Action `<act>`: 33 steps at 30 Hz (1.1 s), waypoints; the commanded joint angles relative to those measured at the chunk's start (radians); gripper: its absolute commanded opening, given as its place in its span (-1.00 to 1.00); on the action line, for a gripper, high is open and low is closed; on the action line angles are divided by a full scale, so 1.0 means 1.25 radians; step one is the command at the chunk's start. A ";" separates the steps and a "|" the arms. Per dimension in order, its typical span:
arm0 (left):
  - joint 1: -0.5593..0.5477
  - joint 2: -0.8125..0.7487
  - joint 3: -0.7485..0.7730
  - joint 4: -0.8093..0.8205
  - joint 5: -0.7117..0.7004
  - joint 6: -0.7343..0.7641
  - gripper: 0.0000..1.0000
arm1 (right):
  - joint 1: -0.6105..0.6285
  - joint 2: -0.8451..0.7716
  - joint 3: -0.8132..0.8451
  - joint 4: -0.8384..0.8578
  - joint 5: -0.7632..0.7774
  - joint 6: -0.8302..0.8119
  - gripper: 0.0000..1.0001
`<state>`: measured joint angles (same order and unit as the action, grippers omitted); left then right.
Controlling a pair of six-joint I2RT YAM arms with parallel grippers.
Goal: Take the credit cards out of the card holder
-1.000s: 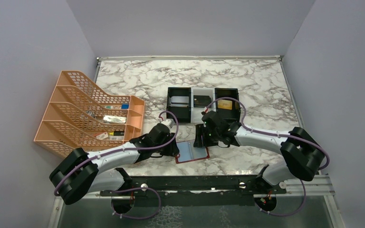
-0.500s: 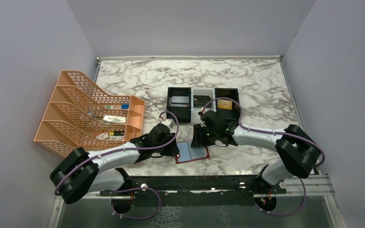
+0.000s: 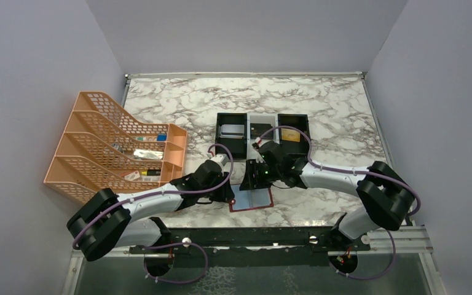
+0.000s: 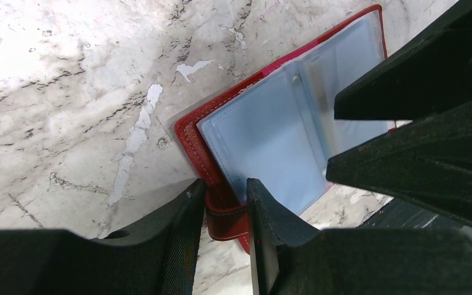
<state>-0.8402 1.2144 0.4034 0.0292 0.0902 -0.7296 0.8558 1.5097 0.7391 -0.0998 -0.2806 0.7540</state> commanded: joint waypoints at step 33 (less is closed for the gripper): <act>-0.016 0.030 0.009 0.053 0.033 -0.018 -0.33 | 0.078 0.012 0.145 -0.297 0.278 -0.068 -0.29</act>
<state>-0.8467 1.2289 0.4034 0.0528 0.0975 -0.7460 0.9268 1.5536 0.8829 -0.4770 0.0586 0.6418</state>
